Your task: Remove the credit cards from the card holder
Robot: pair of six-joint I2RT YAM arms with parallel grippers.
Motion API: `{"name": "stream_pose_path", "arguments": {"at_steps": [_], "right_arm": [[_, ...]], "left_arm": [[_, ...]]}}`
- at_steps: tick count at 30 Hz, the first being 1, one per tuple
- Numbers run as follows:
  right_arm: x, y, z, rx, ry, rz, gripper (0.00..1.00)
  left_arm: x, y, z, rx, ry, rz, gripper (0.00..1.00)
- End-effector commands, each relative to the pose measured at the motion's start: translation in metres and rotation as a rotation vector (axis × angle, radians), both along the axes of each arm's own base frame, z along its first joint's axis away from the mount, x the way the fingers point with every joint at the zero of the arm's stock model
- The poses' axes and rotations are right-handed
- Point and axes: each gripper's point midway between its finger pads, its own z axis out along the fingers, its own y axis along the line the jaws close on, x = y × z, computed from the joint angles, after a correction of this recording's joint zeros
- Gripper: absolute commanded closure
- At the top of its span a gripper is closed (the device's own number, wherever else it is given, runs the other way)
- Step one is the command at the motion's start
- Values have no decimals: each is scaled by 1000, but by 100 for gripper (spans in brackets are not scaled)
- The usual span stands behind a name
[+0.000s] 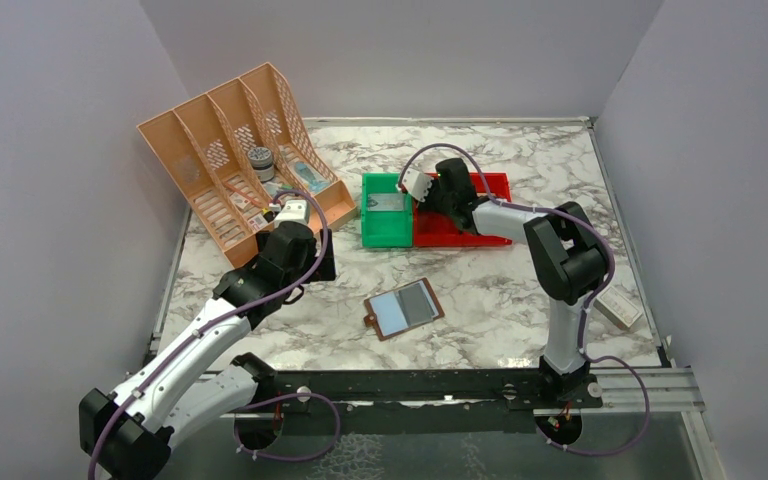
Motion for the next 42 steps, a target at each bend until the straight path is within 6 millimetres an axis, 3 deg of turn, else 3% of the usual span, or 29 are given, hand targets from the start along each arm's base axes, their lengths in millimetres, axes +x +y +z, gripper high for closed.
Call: {"name": "stream_pose_path", "arguments": {"at_steps": [1, 8, 14, 23, 33, 42], "right_arm": [[-1, 6, -6, 14, 32, 5, 76], [-18, 5, -15, 19, 90, 26, 75], [-12, 1, -15, 24, 84, -27, 75], [-15, 1, -14, 17, 90, -17, 67], [-14, -2, -9, 7, 96, -37, 66], [-10, 6, 6, 38, 72, -10, 63]], "left_arm": [[1, 4, 3, 17, -6, 5, 1], [0, 2, 1, 17, 4, -5, 1], [-5, -8, -4, -6, 26, -56, 1], [-4, -10, -8, 15, 41, -65, 1], [-6, -13, -8, 13, 45, -88, 1], [-6, -15, -9, 20, 46, -97, 1]]}}
